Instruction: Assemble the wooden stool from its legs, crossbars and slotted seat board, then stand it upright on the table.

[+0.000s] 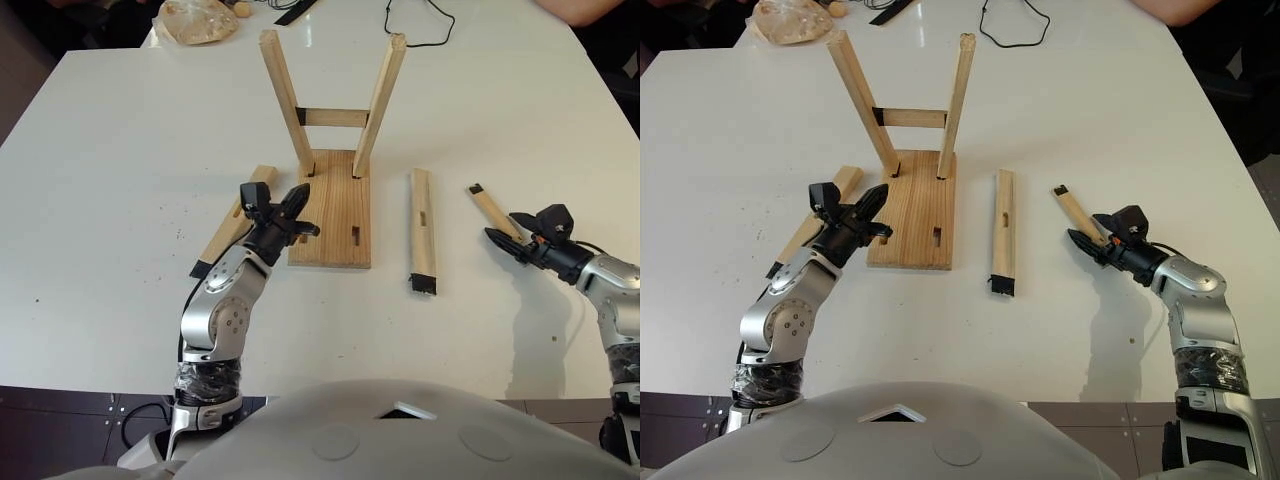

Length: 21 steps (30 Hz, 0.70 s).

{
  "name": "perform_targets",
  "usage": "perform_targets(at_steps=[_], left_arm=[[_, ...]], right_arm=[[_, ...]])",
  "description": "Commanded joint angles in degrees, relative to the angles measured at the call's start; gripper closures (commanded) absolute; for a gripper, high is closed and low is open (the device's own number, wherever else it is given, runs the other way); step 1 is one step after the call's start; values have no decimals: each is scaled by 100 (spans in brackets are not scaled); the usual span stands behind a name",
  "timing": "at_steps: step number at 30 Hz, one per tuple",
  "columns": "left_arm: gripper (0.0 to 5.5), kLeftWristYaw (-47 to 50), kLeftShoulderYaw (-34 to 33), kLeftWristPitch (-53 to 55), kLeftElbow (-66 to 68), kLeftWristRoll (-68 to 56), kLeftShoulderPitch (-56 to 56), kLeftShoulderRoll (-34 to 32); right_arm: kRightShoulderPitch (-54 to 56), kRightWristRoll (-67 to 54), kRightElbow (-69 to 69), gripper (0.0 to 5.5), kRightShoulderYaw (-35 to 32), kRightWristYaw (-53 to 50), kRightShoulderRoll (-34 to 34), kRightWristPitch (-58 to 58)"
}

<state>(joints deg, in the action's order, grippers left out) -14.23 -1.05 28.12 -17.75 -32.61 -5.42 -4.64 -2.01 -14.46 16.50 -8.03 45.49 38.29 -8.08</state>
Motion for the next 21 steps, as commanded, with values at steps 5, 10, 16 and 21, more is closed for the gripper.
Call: perform_targets(at_steps=[5,10,16,21], left_arm=[[550,-40,-81,139,2,10,-2,-139],[550,121,-265,163,-135,-39,-36,-115],[550,377,-598,384,-424,-300,228,-110],[550,627,-1030,493,-694,-859,995,-74]], right_arm=[[-783,262,325,293,189,-24,20,-106],[-1091,51,144,364,104,-42,-33,-315],[-1248,-367,57,420,-51,-149,-218,-571],[171,-2215,-649,420,-870,-807,-974,-1736]])
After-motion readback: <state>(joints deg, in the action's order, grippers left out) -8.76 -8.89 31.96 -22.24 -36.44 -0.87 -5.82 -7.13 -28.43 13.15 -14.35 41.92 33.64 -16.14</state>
